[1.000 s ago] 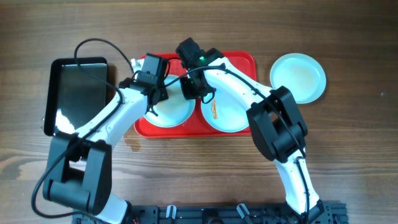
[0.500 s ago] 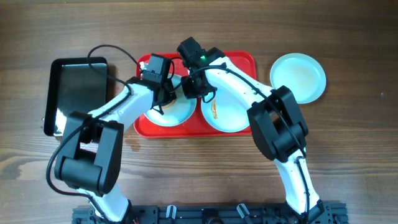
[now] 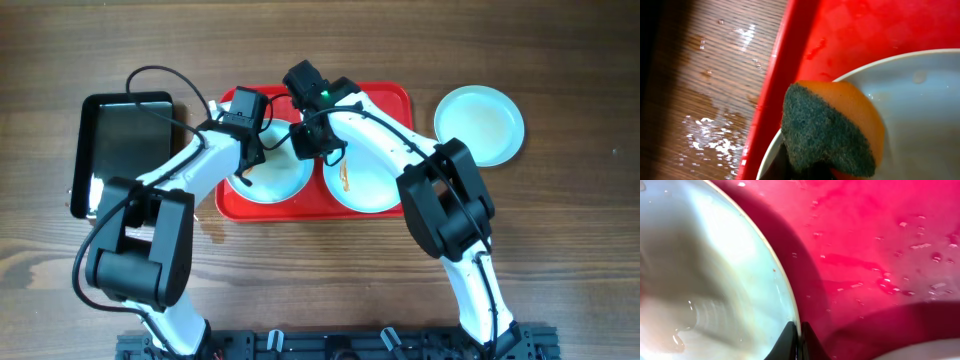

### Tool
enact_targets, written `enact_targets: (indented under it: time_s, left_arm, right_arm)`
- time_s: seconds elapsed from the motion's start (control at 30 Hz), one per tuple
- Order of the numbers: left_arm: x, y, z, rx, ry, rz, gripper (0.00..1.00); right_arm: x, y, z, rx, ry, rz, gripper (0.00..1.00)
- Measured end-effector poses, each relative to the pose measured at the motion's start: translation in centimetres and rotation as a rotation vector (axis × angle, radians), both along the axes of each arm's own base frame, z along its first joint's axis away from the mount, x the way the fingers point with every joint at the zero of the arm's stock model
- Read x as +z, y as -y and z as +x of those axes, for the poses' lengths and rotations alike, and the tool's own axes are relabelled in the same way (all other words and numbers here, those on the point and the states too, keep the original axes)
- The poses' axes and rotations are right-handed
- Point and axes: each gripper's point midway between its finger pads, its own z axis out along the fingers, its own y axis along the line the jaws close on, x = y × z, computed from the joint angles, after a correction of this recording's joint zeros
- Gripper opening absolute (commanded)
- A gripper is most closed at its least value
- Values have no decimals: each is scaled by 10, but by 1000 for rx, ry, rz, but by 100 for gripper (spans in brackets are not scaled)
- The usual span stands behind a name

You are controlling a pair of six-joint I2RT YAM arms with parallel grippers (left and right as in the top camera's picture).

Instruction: Clean dirty plates on tray and stack at the side

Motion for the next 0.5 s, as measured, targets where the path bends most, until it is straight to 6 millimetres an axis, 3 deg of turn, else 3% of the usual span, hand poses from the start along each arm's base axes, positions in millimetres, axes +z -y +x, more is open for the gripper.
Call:
enact_targets:
  time_s: [0.2, 0.4, 0.5]
  left_arm:
    - [4, -4, -3, 0, -4, 30, 4]
    - [46, 8, 16, -19, 155, 14, 4]
    - [54, 17, 22, -34, 193, -35, 4]
  right_arm:
    - [0, -3, -3, 9, -1, 1, 4]
    - [0, 0, -1, 1, -3, -2, 4]
    - [0, 1, 0, -2, -2, -4, 4]
